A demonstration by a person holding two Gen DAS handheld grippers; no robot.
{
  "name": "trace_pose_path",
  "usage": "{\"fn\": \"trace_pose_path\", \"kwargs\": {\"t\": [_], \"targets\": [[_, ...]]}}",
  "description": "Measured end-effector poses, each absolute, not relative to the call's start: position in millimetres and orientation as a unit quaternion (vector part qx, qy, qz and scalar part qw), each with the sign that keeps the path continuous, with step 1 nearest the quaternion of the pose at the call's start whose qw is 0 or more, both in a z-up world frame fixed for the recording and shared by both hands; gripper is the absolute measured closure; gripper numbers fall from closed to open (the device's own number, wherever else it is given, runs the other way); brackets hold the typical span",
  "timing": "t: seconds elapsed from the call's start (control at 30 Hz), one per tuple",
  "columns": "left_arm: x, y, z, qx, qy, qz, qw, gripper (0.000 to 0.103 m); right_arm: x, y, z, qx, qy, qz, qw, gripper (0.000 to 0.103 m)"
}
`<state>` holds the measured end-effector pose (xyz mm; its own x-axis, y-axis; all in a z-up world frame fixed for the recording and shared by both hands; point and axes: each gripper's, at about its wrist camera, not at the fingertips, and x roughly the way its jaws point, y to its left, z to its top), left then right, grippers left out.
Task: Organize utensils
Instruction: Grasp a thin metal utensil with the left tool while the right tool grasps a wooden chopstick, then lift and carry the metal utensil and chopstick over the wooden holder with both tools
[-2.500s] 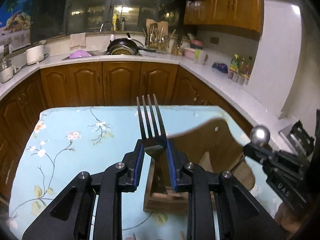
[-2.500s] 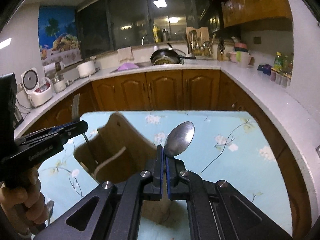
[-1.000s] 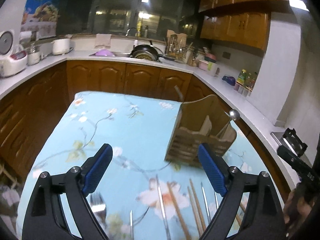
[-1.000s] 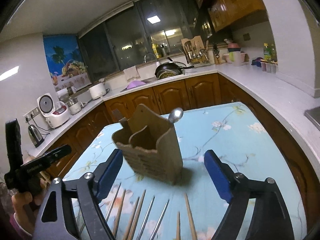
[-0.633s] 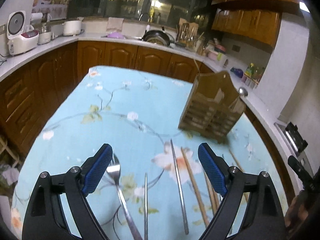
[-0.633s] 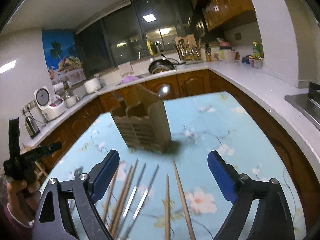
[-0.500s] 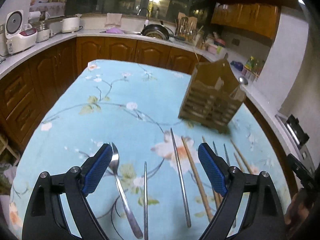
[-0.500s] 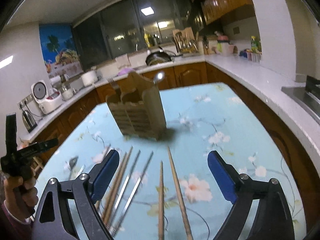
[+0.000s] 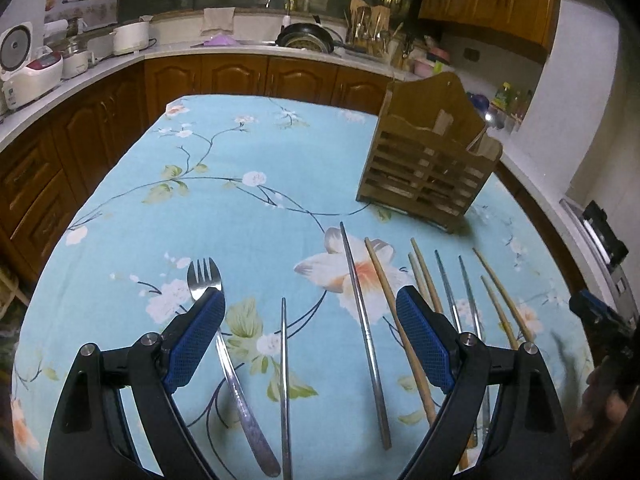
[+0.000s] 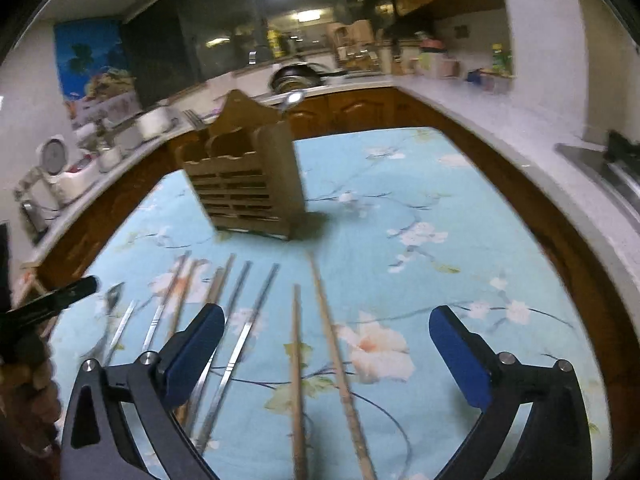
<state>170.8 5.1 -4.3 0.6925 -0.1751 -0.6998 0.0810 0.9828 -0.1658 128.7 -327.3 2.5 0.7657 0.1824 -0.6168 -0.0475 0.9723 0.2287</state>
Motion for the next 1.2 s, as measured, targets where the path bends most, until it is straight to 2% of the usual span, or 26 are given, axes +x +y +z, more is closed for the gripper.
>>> {"fn": "trace_pose_path", "kwargs": {"t": [0.2,0.3,0.37,0.57,0.73,0.8,0.83,0.93,1.03,1.07,1.13,1.2], "targets": [[191.7,-9.0,-13.6,-0.034,0.410,-0.069,0.909,0.014,149.4,-324.5,1.9,0.090,0.338,0.075,0.934,0.004],[204.9,-15.2,-20.3,-0.025,0.423,-0.071,0.903,0.014,168.1,-323.5,-2.5,0.090,0.357,0.085,0.926,0.024],[215.3,-20.0,-24.3,-0.019,0.432,-0.073,0.898,0.016,180.8,-321.1,-8.6,0.085,0.377,0.091,0.918,0.047],[245.3,-32.0,-34.9,-0.005,0.460,-0.083,0.884,0.039,210.0,-315.1,-28.7,0.067,0.413,0.098,0.903,0.076],[265.5,-43.1,-45.1,0.015,0.477,-0.085,0.875,0.048,226.1,-314.3,-37.0,0.060,0.429,0.099,0.896,0.078],[270.9,-47.2,-51.6,0.022,0.487,-0.086,0.869,0.056,231.7,-311.4,-39.7,0.052,0.436,0.102,0.893,0.078],[273.5,-49.9,-56.7,0.026,0.494,-0.088,0.864,0.063,233.8,-309.4,-41.4,0.045,0.439,0.102,0.892,0.078],[272.9,-58.9,-58.7,0.053,0.484,-0.085,0.870,0.067,241.5,-302.8,-50.9,0.027,0.456,0.100,0.884,0.085],[273.1,-65.1,-58.4,0.058,0.482,-0.097,0.869,0.089,243.2,-296.9,-55.4,0.007,0.451,0.095,0.887,0.086],[273.6,-66.8,-58.3,0.059,0.482,-0.100,0.869,0.095,243.4,-295.8,-55.3,0.003,0.450,0.093,0.888,0.089],[273.7,-67.2,-57.5,0.054,0.481,-0.110,0.868,0.097,244.0,-293.6,-55.3,-0.005,0.448,0.089,0.890,0.097],[272.2,-66.5,-55.8,0.044,0.481,-0.119,0.868,0.098,243.6,-295.8,-54.3,0.004,0.448,0.092,0.889,0.098]]}}
